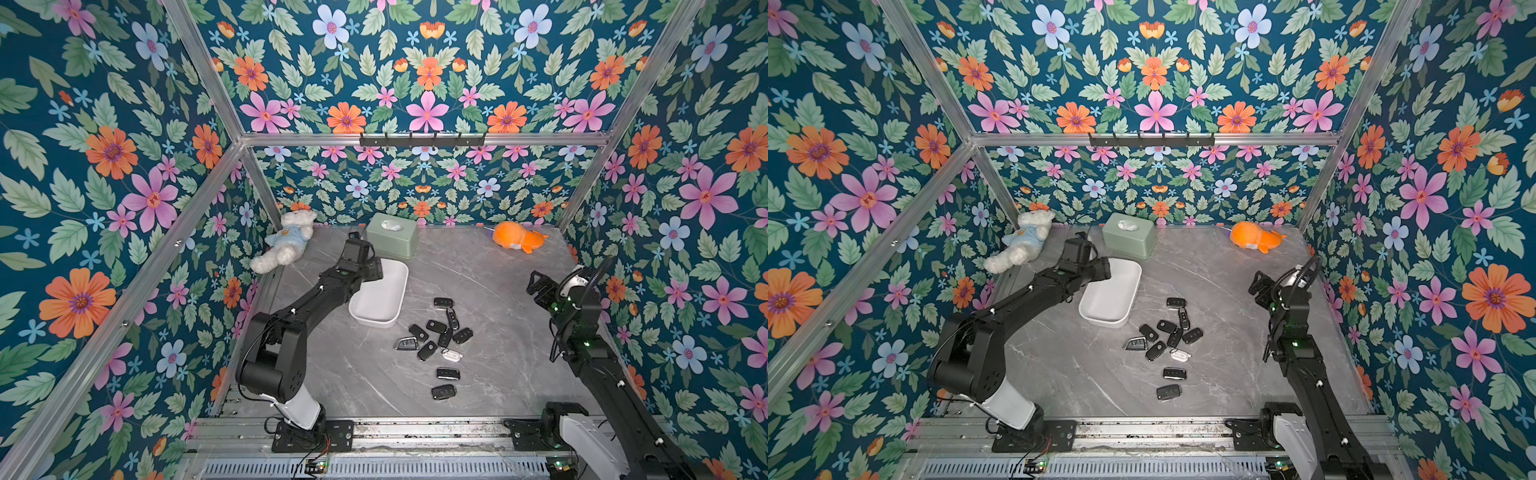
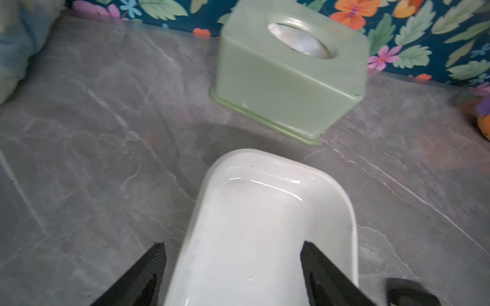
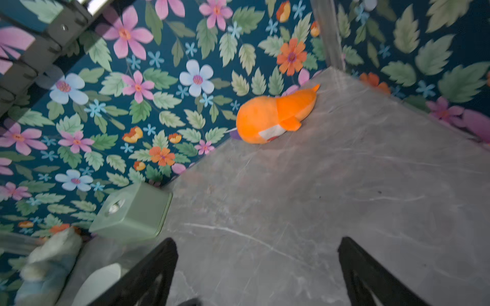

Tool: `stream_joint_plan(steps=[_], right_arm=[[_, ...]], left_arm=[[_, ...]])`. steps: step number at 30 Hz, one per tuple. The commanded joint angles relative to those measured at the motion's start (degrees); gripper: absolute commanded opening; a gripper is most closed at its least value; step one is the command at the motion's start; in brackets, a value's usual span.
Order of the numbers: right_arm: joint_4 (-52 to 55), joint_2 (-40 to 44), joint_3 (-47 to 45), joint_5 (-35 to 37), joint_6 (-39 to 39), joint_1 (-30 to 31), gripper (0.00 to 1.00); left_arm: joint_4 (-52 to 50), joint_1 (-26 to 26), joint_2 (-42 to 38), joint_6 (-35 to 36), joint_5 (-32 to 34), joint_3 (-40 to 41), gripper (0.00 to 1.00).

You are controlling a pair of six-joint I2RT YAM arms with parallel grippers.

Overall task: Place the car key into the storage box
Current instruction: Adjust the storage box at the center of the board.

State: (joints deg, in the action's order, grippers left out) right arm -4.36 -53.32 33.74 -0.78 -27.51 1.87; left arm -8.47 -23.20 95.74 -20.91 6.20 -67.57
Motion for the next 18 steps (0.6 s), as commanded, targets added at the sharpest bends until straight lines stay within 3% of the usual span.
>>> stream_joint_plan(steps=[1, 4, 12, 18], right_arm=[[8.24, -5.77, 5.67, -11.02, -2.79, 1.05, 0.92], [10.17, -11.67, 10.61, -14.67, -2.87, 2.48, 0.89], [15.2, -21.01, 17.97, -16.46, -0.84, 5.25, 0.82], [15.16, -22.94, 18.08, -17.33, -0.6, 5.73, 0.79]], left_arm=[[-3.29, -2.37, 3.61, 0.6, 2.87, -3.82, 0.83], [-4.55, -3.81, 8.04, 0.69, 2.66, -8.44, 0.82], [-11.33, -5.82, 20.04, 3.21, 2.11, -21.73, 0.7], [-11.88, -7.63, 22.96, 4.29, 1.06, -24.41, 0.69]])
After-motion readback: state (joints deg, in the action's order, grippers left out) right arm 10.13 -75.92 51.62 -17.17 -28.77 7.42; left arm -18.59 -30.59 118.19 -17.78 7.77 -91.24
